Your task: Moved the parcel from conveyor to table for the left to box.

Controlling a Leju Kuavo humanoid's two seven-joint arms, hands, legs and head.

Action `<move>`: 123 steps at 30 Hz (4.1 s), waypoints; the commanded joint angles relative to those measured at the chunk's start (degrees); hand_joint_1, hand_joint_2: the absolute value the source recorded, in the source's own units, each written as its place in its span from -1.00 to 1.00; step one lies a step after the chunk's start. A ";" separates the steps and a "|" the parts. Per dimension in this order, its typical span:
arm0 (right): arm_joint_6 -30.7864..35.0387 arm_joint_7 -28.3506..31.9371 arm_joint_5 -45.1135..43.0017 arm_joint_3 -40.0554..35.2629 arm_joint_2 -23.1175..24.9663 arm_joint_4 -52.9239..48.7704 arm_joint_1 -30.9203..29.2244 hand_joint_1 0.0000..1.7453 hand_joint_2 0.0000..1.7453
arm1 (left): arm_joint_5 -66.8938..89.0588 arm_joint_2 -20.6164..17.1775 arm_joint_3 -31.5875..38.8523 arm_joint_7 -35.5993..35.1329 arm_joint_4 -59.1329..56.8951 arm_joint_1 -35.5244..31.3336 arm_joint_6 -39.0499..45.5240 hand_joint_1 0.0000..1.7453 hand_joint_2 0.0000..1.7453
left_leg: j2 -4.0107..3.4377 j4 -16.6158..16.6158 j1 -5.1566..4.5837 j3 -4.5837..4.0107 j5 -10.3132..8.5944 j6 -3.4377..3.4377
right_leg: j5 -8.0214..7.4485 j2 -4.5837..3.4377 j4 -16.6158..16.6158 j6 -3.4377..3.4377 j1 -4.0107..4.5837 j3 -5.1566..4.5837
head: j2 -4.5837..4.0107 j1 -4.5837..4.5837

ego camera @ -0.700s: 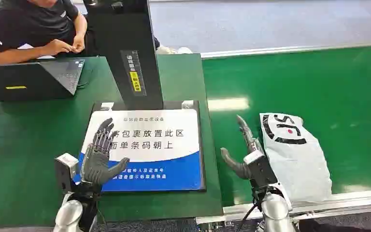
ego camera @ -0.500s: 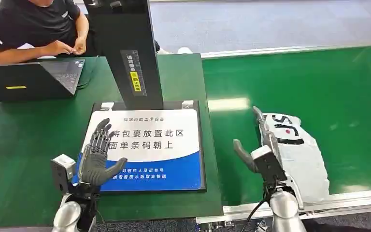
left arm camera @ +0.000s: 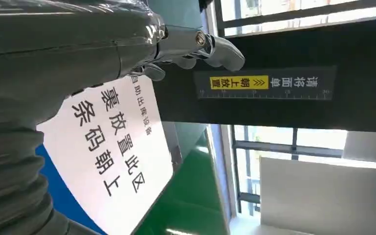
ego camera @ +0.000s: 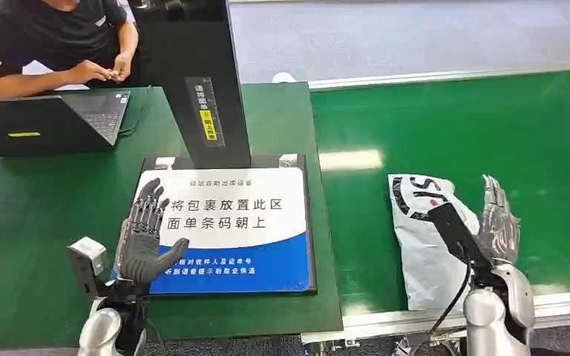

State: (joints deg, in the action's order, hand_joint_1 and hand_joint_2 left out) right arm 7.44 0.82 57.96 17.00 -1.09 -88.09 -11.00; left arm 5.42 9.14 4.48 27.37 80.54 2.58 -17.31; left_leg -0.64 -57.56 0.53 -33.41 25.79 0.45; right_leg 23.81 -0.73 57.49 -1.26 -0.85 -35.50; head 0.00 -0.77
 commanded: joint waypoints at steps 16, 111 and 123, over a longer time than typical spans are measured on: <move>-15.74 -7.86 -1.91 0.16 -1.95 18.22 3.53 -1.00 1.00 | -0.27 1.40 0.20 -1.59 -3.11 -0.94 -0.64 -1.00 1.00 | 0.09 0.14 0.03 0.25 0.01 -0.01 | 0.00 0.10 -0.14 0.09 0.03 0.25 | 0.00 0.00; 9.85 28.59 -12.61 -42.03 3.10 28.87 -18.67 0.46 1.00 | -3.46 -0.30 -5.13 1.11 -9.53 -6.33 3.87 -1.00 1.00 | 0.07 0.08 0.00 0.12 -0.08 -0.02 | -0.01 0.09 -0.02 0.07 0.00 0.12 | 0.00 0.00; -3.81 38.55 -34.23 -40.73 3.12 27.76 -16.18 -1.00 1.00 | -4.04 -0.88 -5.99 1.59 -12.53 -8.01 3.12 -1.00 1.00 | 0.09 0.08 -0.01 0.12 -0.09 -0.02 | -0.02 0.11 -0.02 0.07 0.00 0.10 | 0.00 0.02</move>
State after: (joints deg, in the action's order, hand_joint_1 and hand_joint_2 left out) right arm 9.46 38.86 28.28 -24.89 1.66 -61.57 -27.61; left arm 1.62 10.01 0.09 28.92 74.12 -2.68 -13.68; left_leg -0.65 -57.56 0.55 -33.39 25.71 0.42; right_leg 23.78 -0.74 57.50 -1.25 -0.84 -35.50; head 0.00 -0.74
